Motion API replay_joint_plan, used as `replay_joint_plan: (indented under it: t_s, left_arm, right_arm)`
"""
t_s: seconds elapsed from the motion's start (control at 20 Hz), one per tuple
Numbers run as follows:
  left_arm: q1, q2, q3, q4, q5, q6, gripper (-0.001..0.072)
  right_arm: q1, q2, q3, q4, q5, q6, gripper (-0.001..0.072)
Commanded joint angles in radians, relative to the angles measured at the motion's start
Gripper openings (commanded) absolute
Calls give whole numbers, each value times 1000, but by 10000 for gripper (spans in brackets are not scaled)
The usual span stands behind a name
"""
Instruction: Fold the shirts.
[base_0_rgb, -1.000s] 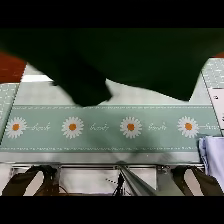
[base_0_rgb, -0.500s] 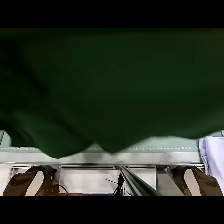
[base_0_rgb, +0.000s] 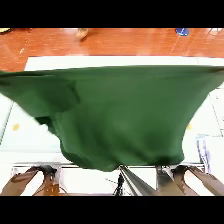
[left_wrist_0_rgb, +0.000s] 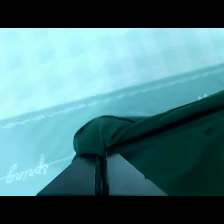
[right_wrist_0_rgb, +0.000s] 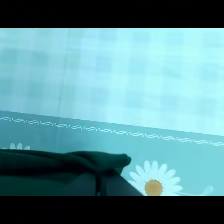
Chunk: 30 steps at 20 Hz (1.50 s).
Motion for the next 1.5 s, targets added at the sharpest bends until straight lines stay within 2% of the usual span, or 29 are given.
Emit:
replay_joint_plan:
  t_s: [0.0, 0.35, 0.5, 0.6, 0.65, 0.7, 0.75, 0.8, 0.85, 0.9, 1.0, 1.05, 1.15, 1.3, 1.45]
  left_arm:
    - [-23, -183, -148, -18, 158, 17, 24]
    - [-188, -536, -146, -24, 635, 18, 24]
    - [-241, -646, -146, -24, 716, 5, 24]
    - [-265, -713, -146, -25, 671, -43, 25]
    - [-270, -739, -146, -25, 626, -56, 25]
    - [-271, -753, -146, -24, 576, -53, 71]
    - [-262, -752, -142, -20, 529, -53, 260]
    - [-244, -749, -117, -8, 455, -54, 511]
    - [-217, -745, -81, 4, 370, -55, 596]
    - [-182, -738, -40, 4, 274, -61, 596]
    - [-111, -691, -2, 0, 142, -91, 594]
    - [-80, -652, -12, -2, 119, -91, 592]
    - [-29, -551, -83, -3, 120, -84, 592]
    - [30, -382, -320, -4, 151, -50, 592]
    - [74, -225, -663, -109, 212, -49, 593]
  right_arm:
    - [23, -237, -39, 0, -151, 2, 19]
    - [23, -524, -39, 71, -480, 17, 19]
    - [23, -606, -39, 75, -518, 54, 20]
    - [23, -651, -39, 49, -449, 53, 21]
    - [23, -665, -39, 34, -407, 47, 48]
    - [22, -667, -39, 34, -375, 23, 200]
    - [16, -659, -33, 31, -320, -10, 480]
    - [13, -648, -14, 21, -237, -67, 598]
    - [-8, -626, 2, 29, -181, -64, 594]
    - [-26, -597, 12, 20, -135, -25, 594]
    - [-60, -512, 12, -58, -55, -23, 583]
    - [-76, -462, 2, -121, -46, -17, 543]
    - [-119, -360, -70, -172, -45, -18, 537]
    - [-190, -225, -290, -152, -49, -35, 538]
    - [-252, -124, -544, -35, -103, -109, 554]
